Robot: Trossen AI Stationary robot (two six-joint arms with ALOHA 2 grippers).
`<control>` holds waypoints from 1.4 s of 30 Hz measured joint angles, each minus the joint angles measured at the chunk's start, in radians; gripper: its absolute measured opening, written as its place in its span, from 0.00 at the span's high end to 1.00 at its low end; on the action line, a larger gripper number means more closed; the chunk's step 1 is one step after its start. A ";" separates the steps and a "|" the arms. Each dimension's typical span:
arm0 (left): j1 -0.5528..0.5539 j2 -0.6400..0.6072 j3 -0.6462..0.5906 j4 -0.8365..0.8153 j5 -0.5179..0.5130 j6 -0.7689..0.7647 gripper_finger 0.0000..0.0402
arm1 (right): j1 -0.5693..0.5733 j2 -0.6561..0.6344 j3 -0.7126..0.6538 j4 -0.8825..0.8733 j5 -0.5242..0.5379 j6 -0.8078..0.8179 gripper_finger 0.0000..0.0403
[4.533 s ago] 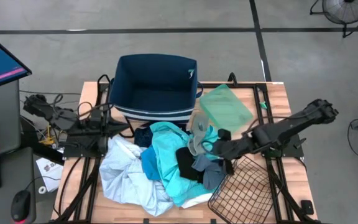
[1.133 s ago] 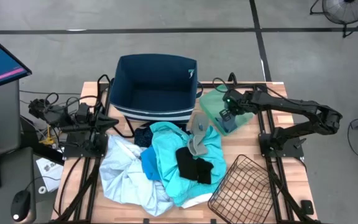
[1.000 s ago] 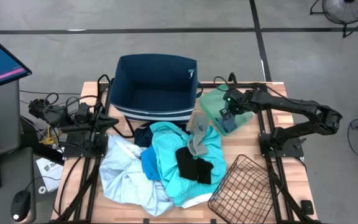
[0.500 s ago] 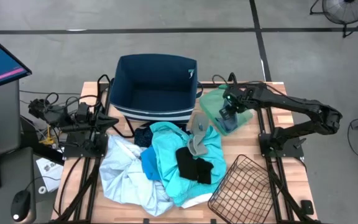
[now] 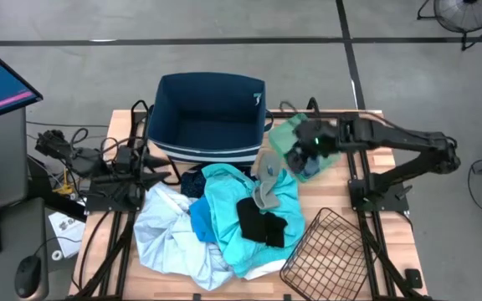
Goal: Pick & Place Cloths
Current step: Put the gray sock into the green bin
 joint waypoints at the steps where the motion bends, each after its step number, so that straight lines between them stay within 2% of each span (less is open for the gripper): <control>1: 0.000 -0.001 0.000 0.001 -0.005 0.000 0.58 | 0.042 0.000 0.000 0.010 0.002 0.026 0.43; 6: 0.000 -0.044 0.000 0.009 -0.021 -0.005 0.51 | 0.237 0.047 0.001 0.033 0.086 0.112 0.40; 10: 0.000 -0.109 0.000 0.010 -0.023 -0.004 0.51 | 0.320 0.131 0.001 0.060 0.114 0.121 0.36; 16: 0.000 -0.184 0.001 0.009 -0.022 0.007 0.51 | 0.333 0.315 -0.002 0.109 0.096 0.070 0.28; 19: 0.000 -0.201 0.001 0.008 -0.022 0.008 0.50 | 0.334 0.392 -0.001 0.146 0.046 0.044 0.23; 23: 0.000 -0.206 0.002 0.002 -0.010 0.010 0.50 | 0.334 0.463 -0.002 0.161 -0.009 0.037 0.18; 28: 0.000 -0.206 0.002 -0.005 0.002 0.010 0.50 | 0.333 0.525 -0.002 0.143 0.006 0.053 0.17; 31: 0.000 -0.206 0.001 -0.007 0.003 0.010 0.50 | 0.327 0.540 -0.002 0.148 0.007 0.053 0.25; 35: 0.000 -0.206 0.001 -0.008 0.002 0.010 0.51 | 0.327 0.541 -0.001 0.146 0.007 0.052 0.42; 38: 0.000 -0.206 0.001 -0.009 0.002 0.010 0.51 | 0.327 0.528 -0.001 0.141 0.007 0.053 0.60; 42: 0.000 -0.206 0.000 -0.009 0.002 0.010 0.51 | 0.327 0.507 -0.002 0.125 0.007 0.053 0.92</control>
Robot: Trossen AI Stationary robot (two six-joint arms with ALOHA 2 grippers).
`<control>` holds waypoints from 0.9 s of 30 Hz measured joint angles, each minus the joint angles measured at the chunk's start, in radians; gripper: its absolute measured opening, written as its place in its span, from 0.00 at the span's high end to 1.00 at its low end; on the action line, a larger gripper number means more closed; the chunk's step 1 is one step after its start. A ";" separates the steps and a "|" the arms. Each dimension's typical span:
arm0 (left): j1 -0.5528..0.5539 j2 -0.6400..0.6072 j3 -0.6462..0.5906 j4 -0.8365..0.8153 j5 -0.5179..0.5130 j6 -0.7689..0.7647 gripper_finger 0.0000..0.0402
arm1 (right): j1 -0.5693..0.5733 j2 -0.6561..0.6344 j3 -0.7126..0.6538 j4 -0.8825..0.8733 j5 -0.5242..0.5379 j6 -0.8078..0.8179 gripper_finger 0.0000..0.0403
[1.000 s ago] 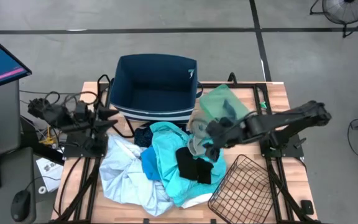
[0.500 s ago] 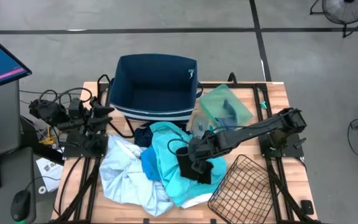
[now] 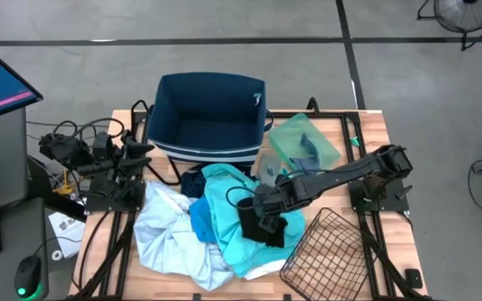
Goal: Pick & Place Cloths
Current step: Put the gray sock into the green bin
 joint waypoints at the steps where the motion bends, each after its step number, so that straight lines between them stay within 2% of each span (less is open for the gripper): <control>1: 0.000 0.000 0.000 0.000 0.000 -0.001 0.52 | 0.000 -0.009 0.000 0.004 0.001 0.000 0.96; 8: 0.000 0.000 0.000 0.001 -0.001 -0.003 0.52 | -0.005 -0.132 0.011 -0.028 0.063 0.041 0.99; 14: 0.000 0.000 0.000 0.001 -0.001 -0.003 0.52 | -0.048 -0.280 0.114 -0.161 0.218 0.069 0.99; 19: 0.000 0.000 0.000 0.001 -0.001 -0.006 0.52 | -0.158 -0.379 0.183 -0.294 0.333 0.070 1.00; 27: 0.000 0.000 0.000 0.002 -0.001 -0.007 0.52 | -0.390 -0.458 0.188 -0.296 0.351 -0.087 1.00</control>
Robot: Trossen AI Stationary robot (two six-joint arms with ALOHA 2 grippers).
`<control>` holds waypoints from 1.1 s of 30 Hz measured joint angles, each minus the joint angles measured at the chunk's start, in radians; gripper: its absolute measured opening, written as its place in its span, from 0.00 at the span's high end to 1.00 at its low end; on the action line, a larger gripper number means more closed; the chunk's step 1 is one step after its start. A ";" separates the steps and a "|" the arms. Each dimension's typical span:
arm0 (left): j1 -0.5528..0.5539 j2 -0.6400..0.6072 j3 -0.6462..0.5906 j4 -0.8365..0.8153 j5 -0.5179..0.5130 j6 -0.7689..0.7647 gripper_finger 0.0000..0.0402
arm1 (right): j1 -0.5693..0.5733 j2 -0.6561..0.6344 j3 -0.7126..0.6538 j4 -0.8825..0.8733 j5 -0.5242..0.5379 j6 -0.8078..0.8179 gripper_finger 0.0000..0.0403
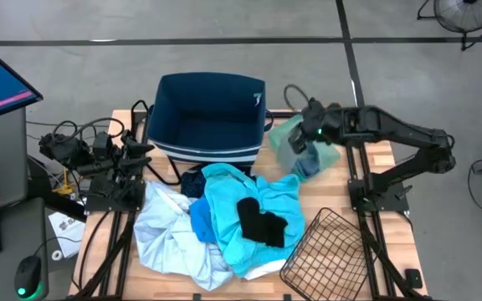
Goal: Pick & Place Cloths
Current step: Put the gray sock into the green bin
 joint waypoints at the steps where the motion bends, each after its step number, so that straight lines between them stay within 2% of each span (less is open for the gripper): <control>1: 0.000 0.000 0.000 0.000 0.000 0.000 0.52 | -0.026 -0.005 0.000 0.008 -0.001 -0.023 1.00; 10: 0.000 0.000 0.000 0.000 0.000 0.000 0.52 | -0.191 0.002 -0.012 0.027 -0.006 -0.137 1.00; 16: 0.000 0.000 0.000 0.000 0.000 -0.001 0.52 | -0.233 0.030 -0.115 0.041 -0.025 -0.141 1.00; 26: 0.000 0.000 0.000 0.000 0.000 -0.001 0.52 | -0.308 0.035 -0.417 0.290 -0.248 -0.106 1.00; 33: 0.000 0.000 0.000 0.000 0.000 -0.001 0.52 | -0.392 0.035 -0.524 0.323 -0.348 -0.048 1.00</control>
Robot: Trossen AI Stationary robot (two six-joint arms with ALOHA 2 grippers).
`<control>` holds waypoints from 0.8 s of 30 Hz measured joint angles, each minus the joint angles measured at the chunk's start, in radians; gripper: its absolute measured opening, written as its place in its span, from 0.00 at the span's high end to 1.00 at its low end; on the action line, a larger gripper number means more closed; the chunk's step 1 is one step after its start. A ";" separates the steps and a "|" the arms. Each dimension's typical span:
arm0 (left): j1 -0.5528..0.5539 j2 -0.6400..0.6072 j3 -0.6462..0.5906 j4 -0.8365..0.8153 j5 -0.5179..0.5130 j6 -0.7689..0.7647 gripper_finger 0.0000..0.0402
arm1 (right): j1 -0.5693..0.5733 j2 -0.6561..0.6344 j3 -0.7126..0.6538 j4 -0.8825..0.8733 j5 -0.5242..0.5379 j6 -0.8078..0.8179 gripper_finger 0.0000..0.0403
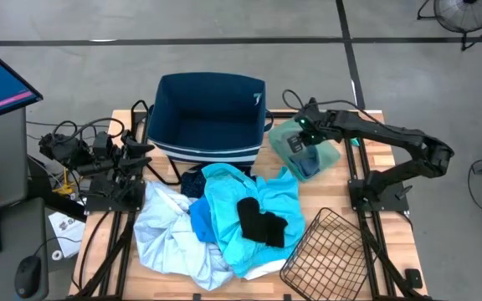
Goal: Pick & Place Cloths
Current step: Put the gray sock into the green bin
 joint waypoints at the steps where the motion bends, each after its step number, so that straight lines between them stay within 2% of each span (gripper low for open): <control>1: 0.000 0.000 0.000 0.000 0.000 0.000 0.52 | -0.003 0.000 -0.011 0.003 -0.010 0.012 1.00; 9: 0.000 0.000 0.000 0.000 0.000 0.000 0.52 | -0.007 0.018 -0.039 -0.032 -0.011 0.088 0.99; 15: 0.000 0.000 0.000 -0.001 0.000 0.000 0.52 | -0.007 0.101 -0.039 -0.050 -0.030 0.113 0.95; 19: 0.000 0.000 0.000 -0.001 0.000 0.000 0.52 | 0.005 0.147 -0.039 -0.072 -0.034 0.125 0.88; 24: 0.000 0.000 0.000 -0.001 0.000 0.000 0.52 | 0.016 0.151 -0.012 -0.106 -0.030 0.095 0.73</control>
